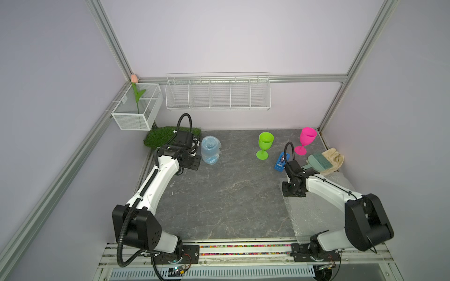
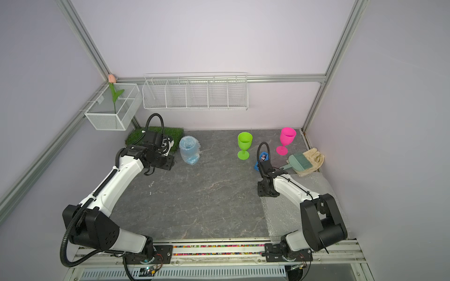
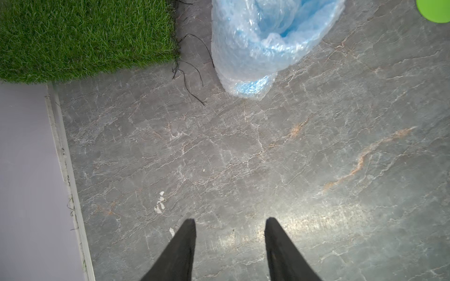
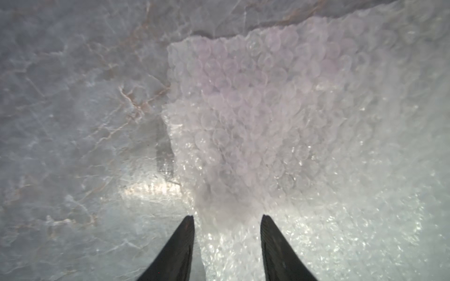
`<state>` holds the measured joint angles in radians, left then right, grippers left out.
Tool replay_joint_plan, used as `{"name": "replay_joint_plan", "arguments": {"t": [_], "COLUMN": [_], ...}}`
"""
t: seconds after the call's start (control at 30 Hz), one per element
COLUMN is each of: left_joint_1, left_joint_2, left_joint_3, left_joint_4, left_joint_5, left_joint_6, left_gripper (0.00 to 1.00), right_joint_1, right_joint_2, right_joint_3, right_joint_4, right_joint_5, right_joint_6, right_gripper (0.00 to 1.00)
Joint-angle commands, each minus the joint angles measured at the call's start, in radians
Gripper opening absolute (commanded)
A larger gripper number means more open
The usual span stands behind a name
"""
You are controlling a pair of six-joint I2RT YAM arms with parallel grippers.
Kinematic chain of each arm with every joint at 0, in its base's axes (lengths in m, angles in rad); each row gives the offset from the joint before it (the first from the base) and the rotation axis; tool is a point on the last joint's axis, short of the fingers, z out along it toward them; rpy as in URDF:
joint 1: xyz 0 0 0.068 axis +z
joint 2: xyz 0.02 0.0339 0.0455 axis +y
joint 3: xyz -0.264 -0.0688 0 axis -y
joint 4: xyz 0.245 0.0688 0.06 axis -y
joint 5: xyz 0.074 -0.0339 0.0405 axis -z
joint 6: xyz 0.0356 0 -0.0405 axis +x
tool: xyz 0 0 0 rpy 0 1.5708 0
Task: Wrap wine glasses in bubble wrap
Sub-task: Pick up the bubble wrap from the bubble wrap.
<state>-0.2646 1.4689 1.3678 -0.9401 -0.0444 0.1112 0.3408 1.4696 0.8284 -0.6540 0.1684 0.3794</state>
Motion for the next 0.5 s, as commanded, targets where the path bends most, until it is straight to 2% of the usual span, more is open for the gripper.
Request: {"name": "replay_joint_plan", "arguments": {"t": [0.0, 0.33, 0.47], "left_joint_1": [-0.002, -0.002, -0.002], "left_joint_2": [-0.003, 0.034, 0.037], "left_joint_3": [0.007, 0.028, 0.034], "left_joint_4": [0.068, 0.039, 0.034], "left_joint_5": [-0.031, 0.001, 0.002], "left_joint_6": [0.015, 0.028, 0.028], "left_gripper": [0.48, 0.48, 0.48], "right_joint_1": [-0.004, -0.004, -0.003], "right_joint_2": [0.022, -0.036, -0.092], "right_joint_3": [-0.014, -0.007, 0.008], "right_joint_4": [-0.002, -0.040, -0.090], "right_joint_5": [0.006, 0.072, 0.133], "right_joint_6": [0.027, 0.036, 0.039], "right_gripper": [0.37, 0.07, 0.07]}}
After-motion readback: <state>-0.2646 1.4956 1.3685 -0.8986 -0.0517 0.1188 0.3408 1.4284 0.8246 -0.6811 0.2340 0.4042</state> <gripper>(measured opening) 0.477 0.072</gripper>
